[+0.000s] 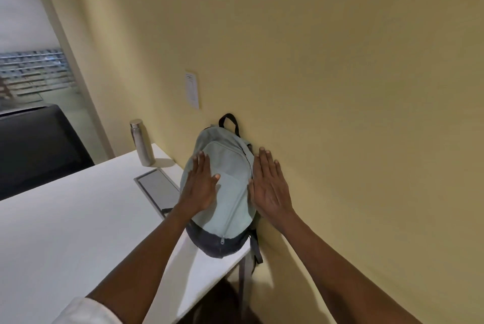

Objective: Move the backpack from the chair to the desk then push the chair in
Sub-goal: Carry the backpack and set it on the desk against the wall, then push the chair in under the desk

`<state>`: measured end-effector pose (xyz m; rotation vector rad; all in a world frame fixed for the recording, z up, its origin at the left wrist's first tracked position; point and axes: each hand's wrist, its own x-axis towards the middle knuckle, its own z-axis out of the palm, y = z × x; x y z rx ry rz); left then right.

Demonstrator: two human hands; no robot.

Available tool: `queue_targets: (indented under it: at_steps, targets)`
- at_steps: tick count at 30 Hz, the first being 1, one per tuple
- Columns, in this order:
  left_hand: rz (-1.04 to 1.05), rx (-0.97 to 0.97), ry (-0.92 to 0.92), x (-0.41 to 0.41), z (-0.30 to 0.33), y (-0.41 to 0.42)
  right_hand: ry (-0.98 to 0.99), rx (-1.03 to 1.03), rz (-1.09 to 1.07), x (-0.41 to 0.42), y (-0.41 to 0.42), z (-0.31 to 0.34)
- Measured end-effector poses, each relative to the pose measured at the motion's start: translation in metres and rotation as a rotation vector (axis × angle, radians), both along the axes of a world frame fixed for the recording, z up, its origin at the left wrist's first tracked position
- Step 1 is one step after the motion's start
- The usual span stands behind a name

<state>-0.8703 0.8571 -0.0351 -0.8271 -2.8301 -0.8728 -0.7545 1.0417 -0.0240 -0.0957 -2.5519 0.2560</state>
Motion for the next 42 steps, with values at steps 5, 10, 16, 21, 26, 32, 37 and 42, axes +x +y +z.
queue_targets:
  at_steps: [5,10,16,21,26,32,37,42]
  targets:
    - [0.051,0.02,0.035,0.072,0.006,0.003,-0.015,-0.023,0.008,0.053,0.012,0.005]
    - [0.097,-0.002,0.04,0.146,0.012,0.005,-0.093,-0.019,0.027,0.11,0.022,0.008]
    - [0.093,-0.045,0.059,0.207,0.013,0.003,-0.156,-0.018,0.022,0.167,0.032,0.008]
    - [0.064,-0.08,0.018,0.239,0.018,-0.002,-0.16,-0.012,-0.033,0.209,0.032,0.01]
    - [0.017,-0.056,0.023,0.278,0.021,-0.018,-0.175,-0.006,-0.095,0.257,0.017,0.013]
    - [-0.047,-0.054,0.026,0.335,0.016,-0.068,-0.179,-0.01,-0.162,0.326,-0.03,0.01]
    - [-0.052,-0.062,0.007,0.379,0.015,-0.12,-0.167,-0.005,-0.212,0.385,-0.081,0.007]
    - [-0.041,-0.065,-0.031,0.411,0.011,-0.148,-0.189,0.01,-0.257,0.429,-0.109,0.01]
